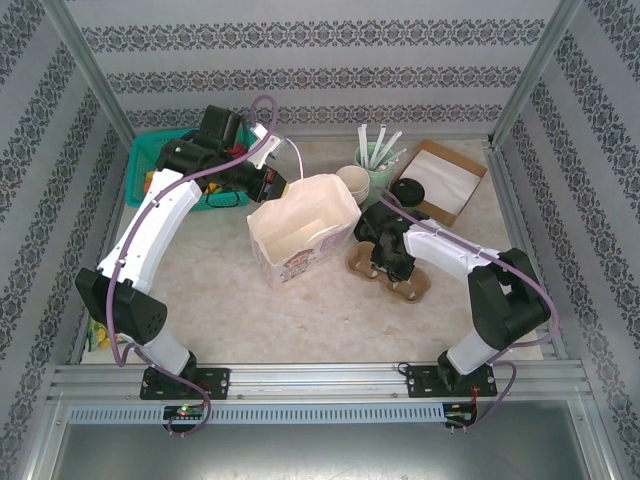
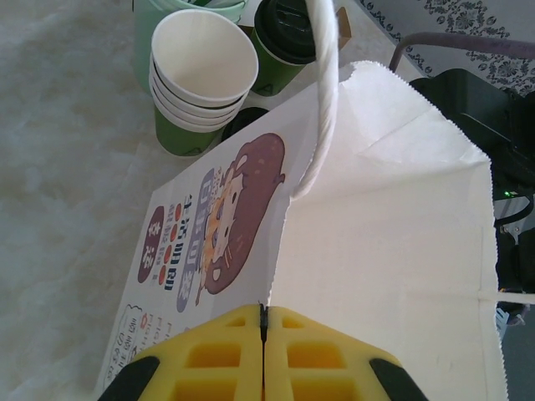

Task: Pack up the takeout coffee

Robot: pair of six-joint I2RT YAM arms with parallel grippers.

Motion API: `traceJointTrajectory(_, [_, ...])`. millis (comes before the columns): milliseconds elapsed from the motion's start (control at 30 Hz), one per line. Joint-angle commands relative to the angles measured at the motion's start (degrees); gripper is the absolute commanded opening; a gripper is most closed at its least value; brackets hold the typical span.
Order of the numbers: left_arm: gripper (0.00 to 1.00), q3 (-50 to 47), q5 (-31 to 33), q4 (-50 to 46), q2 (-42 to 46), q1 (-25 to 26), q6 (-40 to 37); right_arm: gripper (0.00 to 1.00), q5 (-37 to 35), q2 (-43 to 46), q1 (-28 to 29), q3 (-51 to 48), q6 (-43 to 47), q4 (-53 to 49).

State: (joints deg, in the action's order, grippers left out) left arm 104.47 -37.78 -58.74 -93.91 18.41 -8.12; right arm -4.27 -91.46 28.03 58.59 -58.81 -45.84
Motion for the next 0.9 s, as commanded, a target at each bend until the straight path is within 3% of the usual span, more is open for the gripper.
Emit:
traceJointTrajectory(0, [0.01,0.3,-1.7,-0.2,-0.1,0.4,-0.9,0.3,-1.5,-1.2,0.7,-0.6,-0.7,0.6])
traceJointTrajectory(233, [0.01,0.1,-2.1,-0.2,0.0,0.5,-1.0,0.31,-1.1,-1.4,0.7,-1.5,-1.2,1.4])
traceJointTrajectory(567, [0.0,0.6,-2.7,-0.2,0.0,0.4,-0.4,0.05,-5.8,3.9,0.7,-1.7,0.0,-1.6])
traceJointTrajectory(867, [0.0,0.7,-3.1,-1.0,-0.4,0.5,0.7,0.0,-8.3,15.4,-3.3,3.0,9.9,-12.0])
